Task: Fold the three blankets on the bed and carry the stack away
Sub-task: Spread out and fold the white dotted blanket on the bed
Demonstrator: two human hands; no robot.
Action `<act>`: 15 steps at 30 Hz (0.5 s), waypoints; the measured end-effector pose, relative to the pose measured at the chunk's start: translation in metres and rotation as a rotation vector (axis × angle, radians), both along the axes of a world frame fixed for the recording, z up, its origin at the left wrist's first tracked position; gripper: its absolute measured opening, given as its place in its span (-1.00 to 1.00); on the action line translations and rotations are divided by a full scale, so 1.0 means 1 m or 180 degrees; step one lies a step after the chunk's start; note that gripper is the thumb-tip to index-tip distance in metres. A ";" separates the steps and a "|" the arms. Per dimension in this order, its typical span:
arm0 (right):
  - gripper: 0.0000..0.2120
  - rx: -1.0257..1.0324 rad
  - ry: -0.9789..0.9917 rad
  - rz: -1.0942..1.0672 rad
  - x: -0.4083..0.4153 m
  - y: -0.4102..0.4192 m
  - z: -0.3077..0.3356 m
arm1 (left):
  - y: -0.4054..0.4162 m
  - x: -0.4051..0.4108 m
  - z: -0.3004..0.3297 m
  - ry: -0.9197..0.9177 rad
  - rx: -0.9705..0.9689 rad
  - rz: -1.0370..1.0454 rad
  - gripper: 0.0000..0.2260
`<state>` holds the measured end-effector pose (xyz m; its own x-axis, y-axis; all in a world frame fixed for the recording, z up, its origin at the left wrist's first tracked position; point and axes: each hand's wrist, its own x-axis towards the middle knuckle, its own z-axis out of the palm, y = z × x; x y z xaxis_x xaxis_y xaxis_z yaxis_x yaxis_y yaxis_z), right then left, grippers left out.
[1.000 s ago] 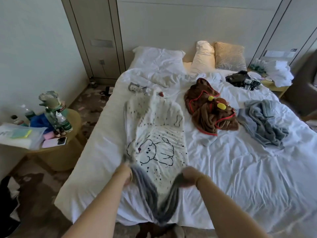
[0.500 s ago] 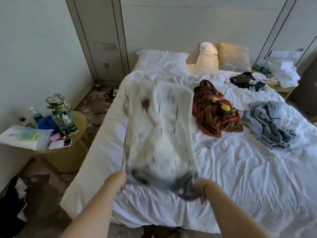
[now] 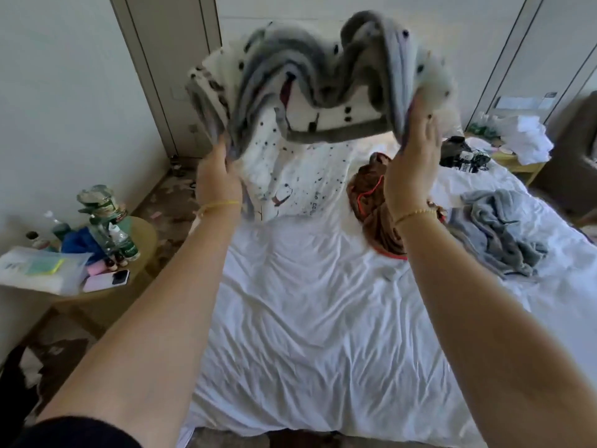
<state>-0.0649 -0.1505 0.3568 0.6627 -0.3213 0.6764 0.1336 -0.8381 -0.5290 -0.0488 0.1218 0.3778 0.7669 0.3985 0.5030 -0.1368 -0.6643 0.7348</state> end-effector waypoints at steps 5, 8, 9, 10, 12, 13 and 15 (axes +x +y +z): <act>-0.69 -0.1247 0.5021 0.0492 -0.085 -0.027 -0.161 | 0.038 -0.081 -0.191 0.3956 0.0982 -0.0299 -0.68; -0.77 -0.1187 0.5214 0.0566 -0.109 -0.026 -0.195 | 0.042 -0.107 -0.233 0.4142 0.0946 -0.0299 -0.68; -0.77 -0.1171 0.5233 0.0551 -0.111 -0.024 -0.202 | 0.039 -0.111 -0.240 0.4166 0.0970 -0.0306 -0.67; -0.75 -0.1087 0.5230 0.0538 -0.112 -0.022 -0.206 | 0.033 -0.115 -0.241 0.4207 0.0979 -0.0304 -0.65; -0.72 -0.1032 0.5157 0.0529 -0.112 -0.018 -0.215 | 0.022 -0.117 -0.241 0.4186 0.1046 -0.0336 -0.64; -0.72 -0.1065 0.5089 0.0552 -0.112 -0.018 -0.220 | 0.019 -0.117 -0.242 0.4173 0.1113 -0.0349 -0.64; -0.71 -0.1100 0.5005 0.0569 -0.111 -0.021 -0.229 | 0.015 -0.117 -0.245 0.4196 0.1222 -0.0377 -0.65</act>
<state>-0.1761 -0.1718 0.1278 0.7436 -0.1525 -0.6510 -0.2255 -0.9738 -0.0294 -0.1655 0.1366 0.1326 0.7770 0.3007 -0.5530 0.4418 -0.8863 0.1388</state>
